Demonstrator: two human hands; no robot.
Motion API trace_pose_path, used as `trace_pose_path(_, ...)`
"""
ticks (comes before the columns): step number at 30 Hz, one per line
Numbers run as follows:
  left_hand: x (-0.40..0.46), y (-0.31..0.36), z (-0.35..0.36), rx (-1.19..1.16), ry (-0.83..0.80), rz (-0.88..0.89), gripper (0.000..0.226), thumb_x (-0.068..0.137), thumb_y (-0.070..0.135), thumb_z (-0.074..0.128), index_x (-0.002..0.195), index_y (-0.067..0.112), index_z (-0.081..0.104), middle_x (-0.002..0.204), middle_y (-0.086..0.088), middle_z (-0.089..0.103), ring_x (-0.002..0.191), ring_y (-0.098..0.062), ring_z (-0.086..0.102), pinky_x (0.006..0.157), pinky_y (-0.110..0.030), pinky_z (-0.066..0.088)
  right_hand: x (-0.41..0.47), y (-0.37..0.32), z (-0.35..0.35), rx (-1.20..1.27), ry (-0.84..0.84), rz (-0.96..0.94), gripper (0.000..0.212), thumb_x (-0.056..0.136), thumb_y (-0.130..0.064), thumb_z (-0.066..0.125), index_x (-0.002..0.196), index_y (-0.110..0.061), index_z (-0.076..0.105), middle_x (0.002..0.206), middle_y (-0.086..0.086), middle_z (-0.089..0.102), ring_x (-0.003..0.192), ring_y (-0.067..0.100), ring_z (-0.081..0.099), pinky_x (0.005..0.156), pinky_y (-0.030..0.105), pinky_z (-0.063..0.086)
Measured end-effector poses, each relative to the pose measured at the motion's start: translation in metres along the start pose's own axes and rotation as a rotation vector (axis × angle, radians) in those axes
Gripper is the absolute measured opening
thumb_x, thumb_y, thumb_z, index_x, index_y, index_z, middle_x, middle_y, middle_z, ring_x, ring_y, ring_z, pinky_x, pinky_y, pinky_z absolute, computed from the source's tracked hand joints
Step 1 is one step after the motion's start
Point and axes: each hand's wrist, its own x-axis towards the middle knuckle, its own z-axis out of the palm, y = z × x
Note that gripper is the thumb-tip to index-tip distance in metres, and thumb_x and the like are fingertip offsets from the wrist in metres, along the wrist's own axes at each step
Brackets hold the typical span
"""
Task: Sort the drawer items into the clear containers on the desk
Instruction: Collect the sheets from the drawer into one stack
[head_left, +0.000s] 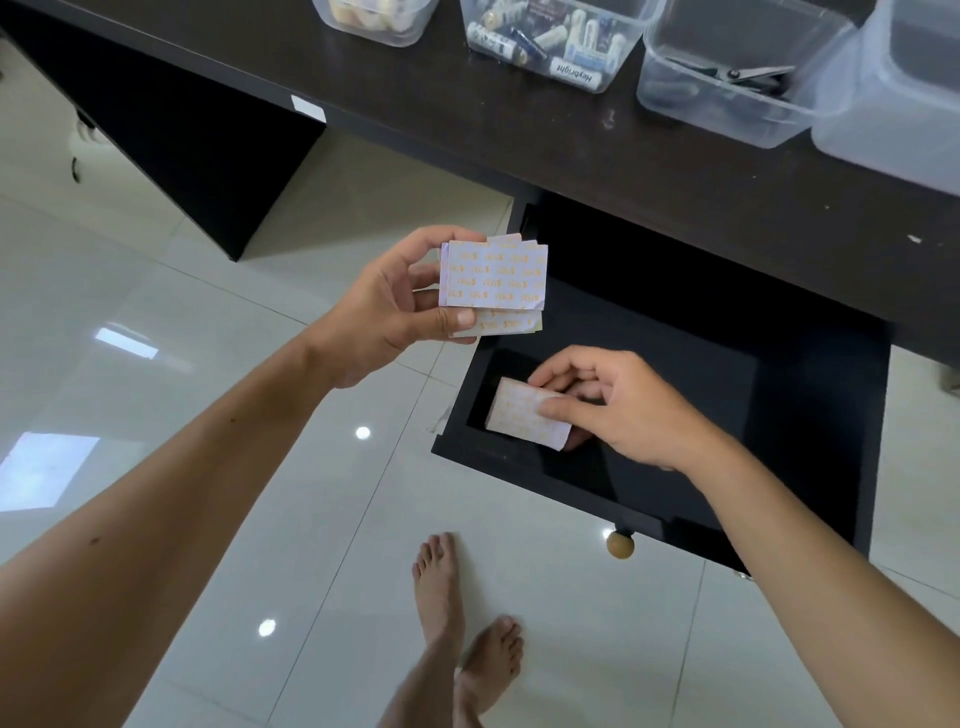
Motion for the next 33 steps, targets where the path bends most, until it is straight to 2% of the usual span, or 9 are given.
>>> trace_pose_path(9, -0.001, 0.001, -0.003, -0.013, -0.01, -0.004, 0.064, 0.082, 0.0, 0.077, 0.137, 0.023, 0.055, 0.128, -0.014, 0.07, 0.111, -0.025, 0.073, 0.09, -0.041, 0.063, 0.001, -0.085, -0.033, 0.135, 0.128, -0.35, 0.024, 0.088, -0.013, 0.081, 0.112, -0.017, 0.078, 0.102, 0.021, 0.073, 0.09, 0.029, 0.073, 0.068, 0.036, 0.065)
trace_pose_path(11, -0.003, 0.0, -0.005, -0.019, -0.015, -0.002, 0.065, 0.081, 0.001, 0.078, 0.137, 0.026, 0.056, 0.128, -0.015, 0.07, 0.115, -0.027, 0.072, 0.092, -0.046, 0.063, 0.012, -0.094, -0.036, 0.049, 0.154, -0.363, 0.022, 0.092, -0.012, 0.082, 0.112, -0.018, 0.08, 0.099, 0.013, 0.076, 0.092, 0.032, 0.073, 0.069, 0.037, 0.065)
trace_pose_path(14, -0.006, -0.003, -0.006, -0.027, -0.02, 0.002, 0.064, 0.079, 0.003, 0.079, 0.133, 0.03, 0.058, 0.127, -0.01, 0.072, 0.118, -0.027, 0.07, 0.094, -0.048, 0.062, 0.026, -0.098, -0.035, -0.135, 0.206, -0.314, 0.021, 0.093, -0.015, 0.083, 0.113, -0.024, 0.082, 0.098, -0.002, 0.078, 0.088, 0.021, 0.074, 0.071, 0.042, 0.067)
trace_pose_path(18, -0.008, 0.001, -0.005, -0.004, -0.033, 0.011, 0.066, 0.082, 0.006, 0.079, 0.14, 0.026, 0.055, 0.131, -0.013, 0.069, 0.121, -0.03, 0.069, 0.095, -0.049, 0.061, 0.031, -0.096, -0.024, -0.239, 0.224, -0.294, 0.023, 0.094, -0.022, 0.082, 0.114, -0.033, 0.082, 0.104, -0.006, 0.071, 0.088, 0.021, 0.072, 0.078, 0.045, 0.064)
trace_pose_path(22, -0.007, 0.01, 0.0, 0.0, -0.039, 0.022, 0.067, 0.081, 0.007, 0.08, 0.14, 0.028, 0.056, 0.132, -0.013, 0.068, 0.122, -0.03, 0.067, 0.096, -0.052, 0.061, 0.026, -0.099, -0.021, -0.246, 0.284, -0.295, 0.023, 0.091, -0.025, 0.084, 0.111, -0.037, 0.081, 0.108, -0.008, 0.062, 0.086, 0.015, 0.064, 0.076, 0.029, 0.06)
trace_pose_path(25, -0.009, 0.024, 0.006, -0.018, -0.056, 0.026, 0.066, 0.082, 0.009, 0.082, 0.139, 0.03, 0.057, 0.131, -0.013, 0.068, 0.12, -0.028, 0.067, 0.096, -0.048, 0.061, 0.018, -0.104, -0.027, -0.24, 0.334, -0.282, 0.033, 0.089, -0.032, 0.085, 0.121, -0.035, 0.076, 0.118, -0.01, 0.063, 0.096, 0.006, 0.068, 0.077, 0.02, 0.056)
trace_pose_path(28, -0.011, 0.042, 0.016, -0.026, -0.082, 0.017, 0.066, 0.085, 0.003, 0.08, 0.141, 0.026, 0.056, 0.134, -0.017, 0.066, 0.119, -0.028, 0.066, 0.096, -0.043, 0.06, 0.003, -0.112, -0.04, -0.154, 0.294, -0.162, 0.05, 0.088, -0.043, 0.083, 0.136, -0.04, 0.066, 0.129, -0.018, 0.068, 0.108, 0.001, 0.072, 0.091, 0.028, 0.06)
trace_pose_path(31, -0.016, 0.067, 0.03, -0.029, -0.134, 0.001, 0.064, 0.088, 0.0, 0.08, 0.141, 0.025, 0.055, 0.133, -0.015, 0.067, 0.122, -0.03, 0.066, 0.097, -0.042, 0.06, -0.017, -0.125, -0.05, -0.073, 0.231, -0.09, 0.048, 0.091, -0.048, 0.079, 0.136, -0.041, 0.067, 0.126, -0.021, 0.072, 0.105, 0.004, 0.076, 0.096, 0.043, 0.062)
trace_pose_path(33, -0.024, 0.088, 0.042, -0.058, -0.161, -0.019, 0.063, 0.085, 0.013, 0.086, 0.139, 0.026, 0.056, 0.132, -0.012, 0.068, 0.123, -0.033, 0.065, 0.098, -0.044, 0.059, -0.034, -0.137, -0.058, -0.078, 0.231, -0.074, 0.043, 0.091, -0.048, 0.079, 0.133, -0.04, 0.069, 0.122, -0.022, 0.075, 0.101, 0.006, 0.078, 0.094, 0.046, 0.063)
